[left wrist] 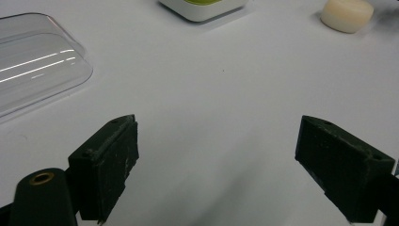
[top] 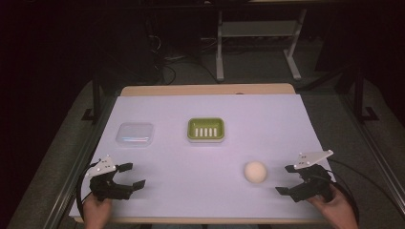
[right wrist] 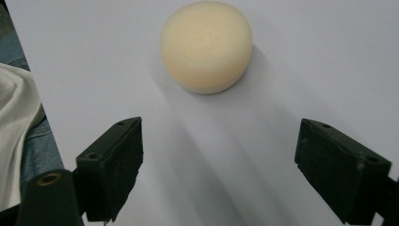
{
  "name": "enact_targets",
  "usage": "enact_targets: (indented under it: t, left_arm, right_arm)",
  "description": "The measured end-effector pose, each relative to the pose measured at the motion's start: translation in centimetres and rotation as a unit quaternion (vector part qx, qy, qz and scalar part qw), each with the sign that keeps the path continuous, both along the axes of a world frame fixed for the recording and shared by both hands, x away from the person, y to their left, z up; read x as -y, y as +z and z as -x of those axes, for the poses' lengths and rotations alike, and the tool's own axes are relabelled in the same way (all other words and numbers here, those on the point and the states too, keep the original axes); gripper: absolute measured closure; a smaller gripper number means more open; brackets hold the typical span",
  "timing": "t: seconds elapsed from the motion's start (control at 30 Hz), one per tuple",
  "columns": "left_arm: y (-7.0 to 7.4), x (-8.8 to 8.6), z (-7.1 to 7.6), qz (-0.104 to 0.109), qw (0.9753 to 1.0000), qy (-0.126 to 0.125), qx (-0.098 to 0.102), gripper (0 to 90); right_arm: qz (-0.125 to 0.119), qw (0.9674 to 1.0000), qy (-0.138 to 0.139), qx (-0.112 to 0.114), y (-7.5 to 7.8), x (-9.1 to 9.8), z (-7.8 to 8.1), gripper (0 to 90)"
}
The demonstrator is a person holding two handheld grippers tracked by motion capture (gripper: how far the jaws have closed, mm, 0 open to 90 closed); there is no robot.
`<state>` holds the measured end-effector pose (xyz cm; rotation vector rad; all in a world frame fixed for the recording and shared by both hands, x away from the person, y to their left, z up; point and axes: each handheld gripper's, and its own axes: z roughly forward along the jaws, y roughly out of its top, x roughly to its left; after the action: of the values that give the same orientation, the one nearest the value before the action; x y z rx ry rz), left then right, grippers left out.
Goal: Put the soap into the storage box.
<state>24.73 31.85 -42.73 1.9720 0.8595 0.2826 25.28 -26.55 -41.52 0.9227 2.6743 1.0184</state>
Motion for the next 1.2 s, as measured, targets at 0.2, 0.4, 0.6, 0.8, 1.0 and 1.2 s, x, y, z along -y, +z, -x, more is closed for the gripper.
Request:
enact_targets:
  t: [0.2, 0.4, 0.6, 0.8, 1.0, 1.2]
  left_arm:
    - [0.0, -0.1, -0.1, -0.002, 1.0, 0.004, 0.0, 13.0]
    - [-0.1, 0.0, 0.0, -0.003, 1.0, 0.005, -0.002, 13.0]
    - [0.0, 0.1, 0.0, -0.004, 1.0, 0.002, -0.002, 13.0]
    - [0.0, 0.1, 0.0, -0.004, 1.0, 0.002, -0.003, 13.0]
    - [-0.1, 0.1, 0.0, -0.004, 1.0, 0.001, -0.004, 13.0]
    - [-0.1, 0.1, 0.0, -0.003, 1.0, -0.001, -0.006, 13.0]
  right_arm:
    - [0.017, 0.9997, 0.012, -0.016, 0.2, -1.0, -0.9, 14.7]
    - [0.033, 0.9991, 0.023, -0.013, 0.7, -2.4, -1.8, 14.1]
    - [0.04, 0.9984, 0.037, -0.017, 1.2, -3.6, -2.6, 14.0]
    - [0.049, 0.9974, 0.051, -0.015, 1.1, -4.6, -3.1, 14.0]
    - [0.054, 0.9965, 0.061, -0.016, 1.3, -5.5, -3.8, 14.0]
    - [0.061, 0.9952, 0.076, -0.015, 1.2, -6.4, -4.7, 14.0]
